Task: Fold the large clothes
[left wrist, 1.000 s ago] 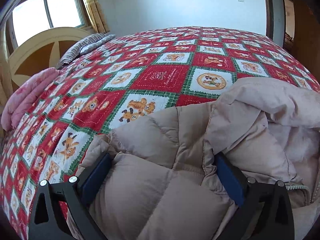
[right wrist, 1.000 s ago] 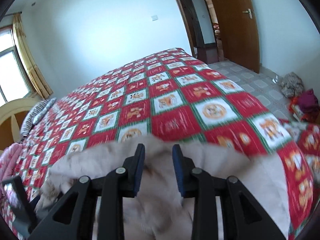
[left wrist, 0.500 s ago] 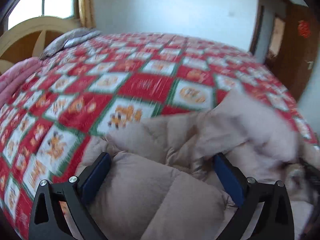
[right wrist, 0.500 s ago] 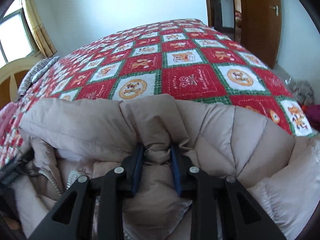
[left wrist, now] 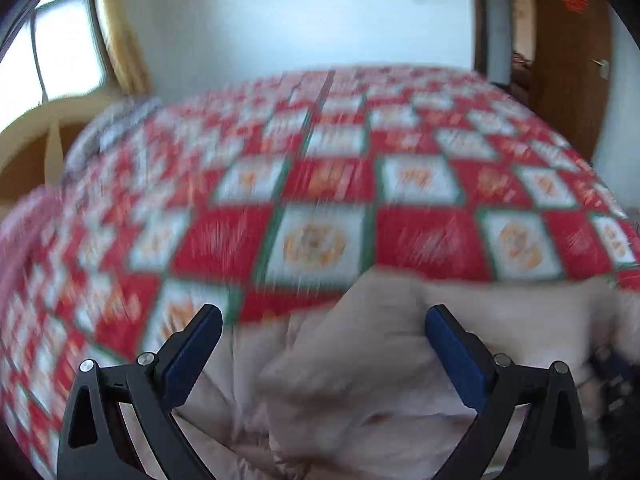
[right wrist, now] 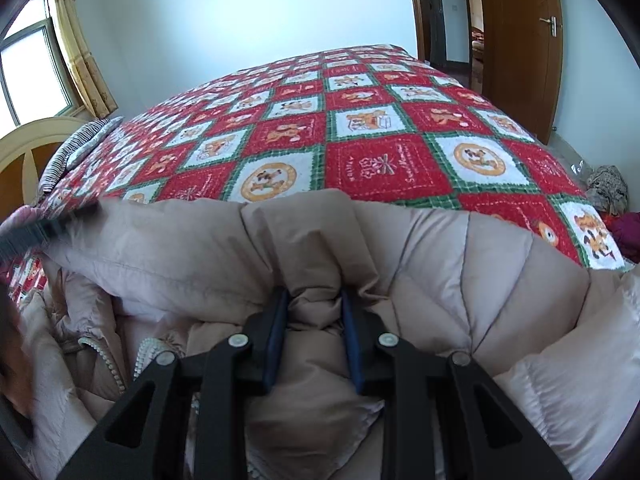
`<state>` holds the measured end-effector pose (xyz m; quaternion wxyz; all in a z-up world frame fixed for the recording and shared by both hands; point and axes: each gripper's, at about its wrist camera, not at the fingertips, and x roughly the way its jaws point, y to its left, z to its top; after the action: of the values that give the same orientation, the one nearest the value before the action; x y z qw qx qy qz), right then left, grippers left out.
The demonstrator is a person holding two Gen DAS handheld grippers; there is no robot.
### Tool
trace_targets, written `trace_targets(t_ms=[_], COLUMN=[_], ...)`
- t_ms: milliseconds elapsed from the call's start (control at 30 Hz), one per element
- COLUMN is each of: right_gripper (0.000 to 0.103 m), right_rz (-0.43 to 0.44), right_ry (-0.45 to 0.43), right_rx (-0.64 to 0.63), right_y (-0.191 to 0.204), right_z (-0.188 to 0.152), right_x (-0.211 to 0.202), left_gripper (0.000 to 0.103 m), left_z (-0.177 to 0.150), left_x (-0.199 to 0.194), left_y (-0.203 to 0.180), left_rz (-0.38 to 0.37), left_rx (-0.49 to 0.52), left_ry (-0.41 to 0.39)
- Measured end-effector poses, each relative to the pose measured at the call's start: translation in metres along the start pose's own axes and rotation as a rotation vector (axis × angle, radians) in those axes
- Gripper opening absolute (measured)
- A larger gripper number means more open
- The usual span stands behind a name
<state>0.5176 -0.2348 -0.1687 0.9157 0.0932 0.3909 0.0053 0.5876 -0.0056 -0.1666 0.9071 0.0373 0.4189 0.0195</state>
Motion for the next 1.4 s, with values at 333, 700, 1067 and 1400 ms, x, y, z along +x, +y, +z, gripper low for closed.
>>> trace_targets(t_ms=[333,700,1067,1400], right_gripper=[0.034,0.039,0.041,0.046], right_rz=[-0.12,-0.043,-0.105,0.08], right_ry=[-0.007,0.063,0.11,-0.128], right_rx=[-0.095,-0.196,-0.298,-0.007], right_y=[0.021,0.062,0.055,0.018], right_z=[0.002,0.022,0.002,0.026], right_x=[-0.004,0.004,0.011,-0.07], left_gripper=[0.102,0.102,0.102,0.102], left_z=[-0.022,-0.023,-0.022,-0.022], left_x=[0.018,0.018,0.018,0.017], left_y=[-0.001,-0.001,-0.001,-0.001], left_rz=[0.019,0.05,0.041,0.042], left_rx=[-0.026,-0.01,-0.015,-0.017], left_ry=[0.027,0.008,0.011,0.008])
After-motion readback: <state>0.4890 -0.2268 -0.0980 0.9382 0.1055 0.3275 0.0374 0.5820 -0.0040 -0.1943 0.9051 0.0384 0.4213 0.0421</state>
